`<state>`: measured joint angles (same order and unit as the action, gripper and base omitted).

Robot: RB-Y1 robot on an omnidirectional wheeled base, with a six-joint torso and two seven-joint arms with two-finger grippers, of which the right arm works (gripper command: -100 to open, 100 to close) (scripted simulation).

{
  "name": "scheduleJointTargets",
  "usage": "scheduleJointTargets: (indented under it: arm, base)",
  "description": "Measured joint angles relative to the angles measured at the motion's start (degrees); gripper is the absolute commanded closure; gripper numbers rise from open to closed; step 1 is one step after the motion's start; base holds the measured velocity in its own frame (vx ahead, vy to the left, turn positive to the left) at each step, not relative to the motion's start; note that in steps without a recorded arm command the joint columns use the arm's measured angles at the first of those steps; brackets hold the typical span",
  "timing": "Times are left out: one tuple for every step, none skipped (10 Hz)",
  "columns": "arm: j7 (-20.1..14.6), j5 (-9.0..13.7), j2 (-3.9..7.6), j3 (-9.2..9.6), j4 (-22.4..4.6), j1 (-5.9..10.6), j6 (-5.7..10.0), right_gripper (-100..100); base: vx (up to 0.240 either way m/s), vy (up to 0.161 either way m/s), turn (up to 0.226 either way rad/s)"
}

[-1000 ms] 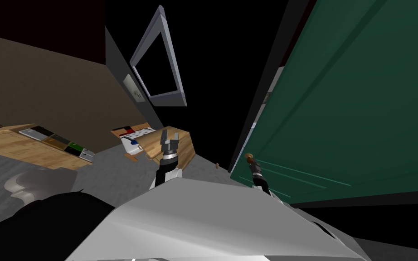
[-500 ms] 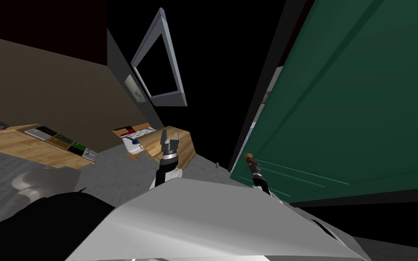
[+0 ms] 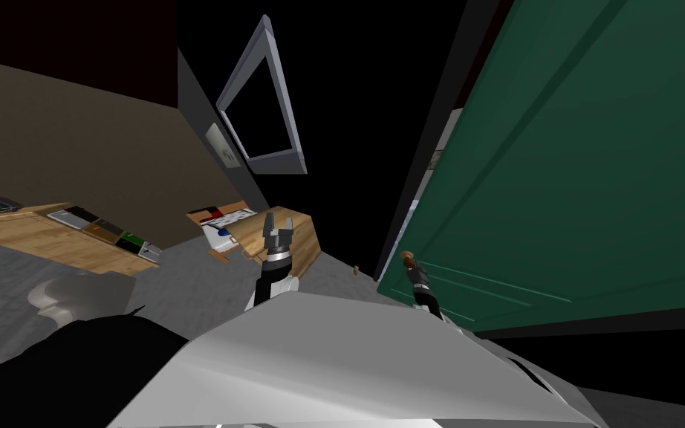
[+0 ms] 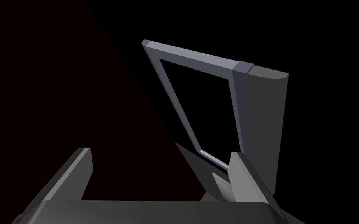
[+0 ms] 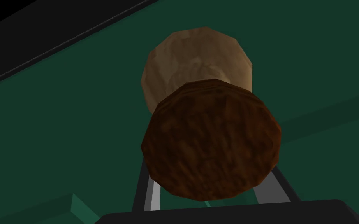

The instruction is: Pull the door open

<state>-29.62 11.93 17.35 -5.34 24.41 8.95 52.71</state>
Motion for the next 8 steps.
scheduleJointTargets:
  arm:
    - [0.0, 0.0, 0.03, 0.02, 1.7, -0.84, -0.99, 100]
    - [-1.2, 0.2, 0.17, 0.29, 0.9, -0.35, -0.72, 100]
    - [-2.6, 0.7, 0.06, 0.56, 2.4, -0.98, -1.38, 100]
    - [-3.7, 0.9, 0.01, 0.74, 2.0, -0.71, -1.26, 100]
    - [-5.3, 1.2, 0.15, 1.11, 1.1, -0.28, -0.8, 100]
    - [-6.9, 1.2, 0.42, 1.46, -1.3, 0.88, 0.25, 100]
    - [-7.1, 1.4, 0.19, 1.36, 1.4, -0.75, -0.82, 100]
    - [-7.8, 1.7, 0.0, 1.5, 4.4, -2.19, -2.43, 100]
  base:
    - [-0.012, -0.002, 0.004]
    - [-0.03, -0.013, 0.012]
    - [-0.026, -0.011, 0.018]
    - [-0.027, -0.005, 0.015]
    - [-0.019, 0.0, 0.011]
    - [-0.005, -0.003, 0.002]
    - [-0.015, -0.009, -0.003]
    - [-0.018, -0.006, 0.02]
